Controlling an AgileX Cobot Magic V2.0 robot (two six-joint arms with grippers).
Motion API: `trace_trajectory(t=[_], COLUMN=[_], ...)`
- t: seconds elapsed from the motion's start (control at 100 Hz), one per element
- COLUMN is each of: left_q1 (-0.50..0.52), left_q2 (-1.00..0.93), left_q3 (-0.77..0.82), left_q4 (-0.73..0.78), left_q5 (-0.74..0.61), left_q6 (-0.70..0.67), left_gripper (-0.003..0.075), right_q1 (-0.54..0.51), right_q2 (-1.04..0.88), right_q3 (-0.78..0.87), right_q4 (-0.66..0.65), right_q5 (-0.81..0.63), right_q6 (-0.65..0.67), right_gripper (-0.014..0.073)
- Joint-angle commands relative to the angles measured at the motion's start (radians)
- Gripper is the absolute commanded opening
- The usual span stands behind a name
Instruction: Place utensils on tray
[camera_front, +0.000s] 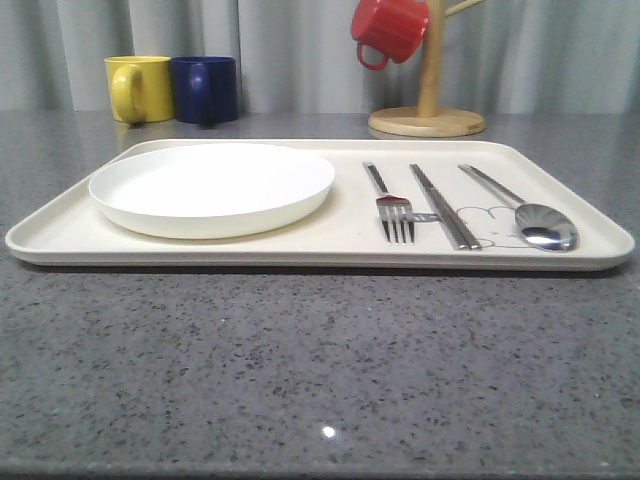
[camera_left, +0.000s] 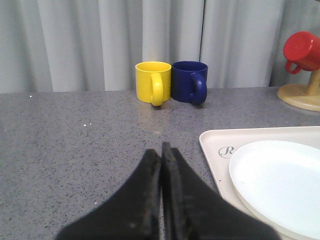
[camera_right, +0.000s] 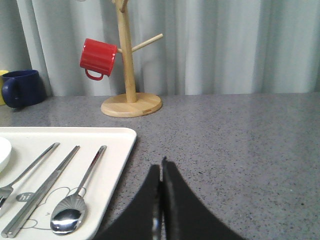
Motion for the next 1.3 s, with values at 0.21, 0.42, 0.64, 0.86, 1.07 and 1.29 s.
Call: trace_trajectory(t=[0.21,0.42,0.64,0.86,1.07,1.29], left_q1=[0.002,0.002,0.002,0.002,0.002,0.002], left_q2=[0.006,0.006,0.006,0.006,0.006,0.006], left_q3=[-0.029,-0.029,-0.029,-0.029,-0.029,-0.029], left_q4=[-0.011,-0.011,-0.011,-0.011,-0.011,-0.011], left_q5=[-0.082,-0.082,-0.082,-0.082,-0.082,-0.082], left_q6=[0.001,0.001,0.001,0.001,0.001,0.001], left_gripper=[-0.0018,-0.0018,-0.0018,-0.0018,-0.0018,-0.0018], right_q1=[-0.058,-0.065,-0.065,-0.065,-0.065,-0.065], right_q2=[-0.113,-0.114,-0.114,-0.114,-0.114,-0.114], right_q3=[0.081,0.136,0.134,0.134,0.134,0.134], right_q4=[0.001,0.001,0.001,0.001,0.001,0.001], right_q5=[-0.13,-0.215,-0.214,-0.214,-0.214,-0.214], right_q6=[-0.013,-0.013,-0.013,-0.013,-0.013,-0.013], right_gripper=[-0.0067,-0.0067,-0.0067,-0.0067,-0.0067,-0.0067])
